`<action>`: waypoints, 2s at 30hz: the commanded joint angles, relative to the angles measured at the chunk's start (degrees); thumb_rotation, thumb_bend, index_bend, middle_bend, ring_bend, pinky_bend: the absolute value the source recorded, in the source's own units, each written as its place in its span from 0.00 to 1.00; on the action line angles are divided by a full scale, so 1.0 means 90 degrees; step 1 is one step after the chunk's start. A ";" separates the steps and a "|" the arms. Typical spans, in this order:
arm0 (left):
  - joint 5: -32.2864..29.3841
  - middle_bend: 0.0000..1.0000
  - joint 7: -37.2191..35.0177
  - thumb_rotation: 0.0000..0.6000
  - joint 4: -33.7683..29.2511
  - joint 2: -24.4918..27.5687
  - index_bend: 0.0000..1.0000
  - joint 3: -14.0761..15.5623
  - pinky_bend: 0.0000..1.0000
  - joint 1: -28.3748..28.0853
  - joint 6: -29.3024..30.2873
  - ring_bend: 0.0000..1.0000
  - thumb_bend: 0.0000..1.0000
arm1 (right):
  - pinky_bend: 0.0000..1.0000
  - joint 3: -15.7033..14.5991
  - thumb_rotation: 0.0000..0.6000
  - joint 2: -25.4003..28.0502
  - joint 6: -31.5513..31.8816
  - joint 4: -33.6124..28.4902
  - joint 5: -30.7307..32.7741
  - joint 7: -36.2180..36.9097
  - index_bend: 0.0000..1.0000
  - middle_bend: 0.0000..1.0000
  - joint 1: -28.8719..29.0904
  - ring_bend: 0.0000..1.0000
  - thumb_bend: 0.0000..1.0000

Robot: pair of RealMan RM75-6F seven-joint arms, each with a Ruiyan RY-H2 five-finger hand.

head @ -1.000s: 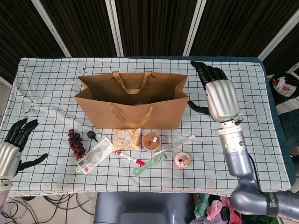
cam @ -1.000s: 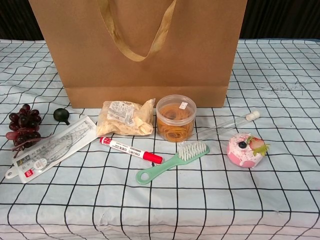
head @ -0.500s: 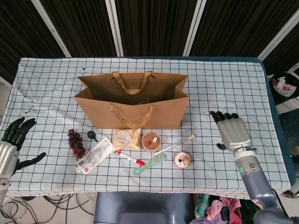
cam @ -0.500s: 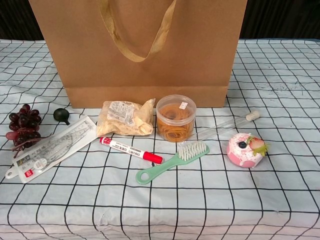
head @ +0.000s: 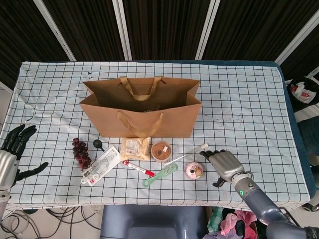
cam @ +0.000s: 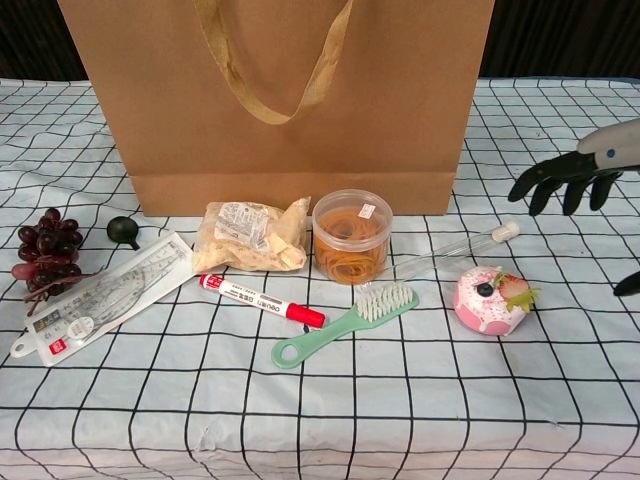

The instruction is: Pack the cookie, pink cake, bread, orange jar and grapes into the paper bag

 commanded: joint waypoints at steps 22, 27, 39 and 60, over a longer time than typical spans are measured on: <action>-0.0069 0.08 0.0008 1.00 -0.0043 0.0004 0.09 -0.0047 0.08 0.0026 -0.0013 0.00 0.12 | 0.21 -0.0988 1.00 -0.2711 0.1551 0.1861 -0.2371 -0.0083 0.15 0.17 -0.0703 0.24 0.11; -0.0085 0.08 -0.0009 1.00 -0.0048 0.0002 0.09 -0.0060 0.08 0.0025 -0.0020 0.00 0.12 | 0.21 -0.0986 1.00 -0.3041 0.1706 0.2218 -0.2533 0.0050 0.19 0.20 -0.0791 0.28 0.12; -0.0111 0.08 0.0013 1.00 -0.0057 -0.0012 0.09 -0.0079 0.08 0.0021 -0.0050 0.00 0.12 | 0.23 -0.0948 1.00 -0.3407 0.1828 0.2660 -0.2796 0.0252 0.26 0.28 -0.0870 0.36 0.19; -0.0141 0.08 -0.0008 1.00 -0.0119 -0.0005 0.09 -0.0102 0.08 0.0032 -0.0061 0.00 0.12 | 0.26 -0.0182 1.00 -0.2864 0.3042 0.2110 -0.3703 0.1429 0.35 0.37 -0.1339 0.42 0.36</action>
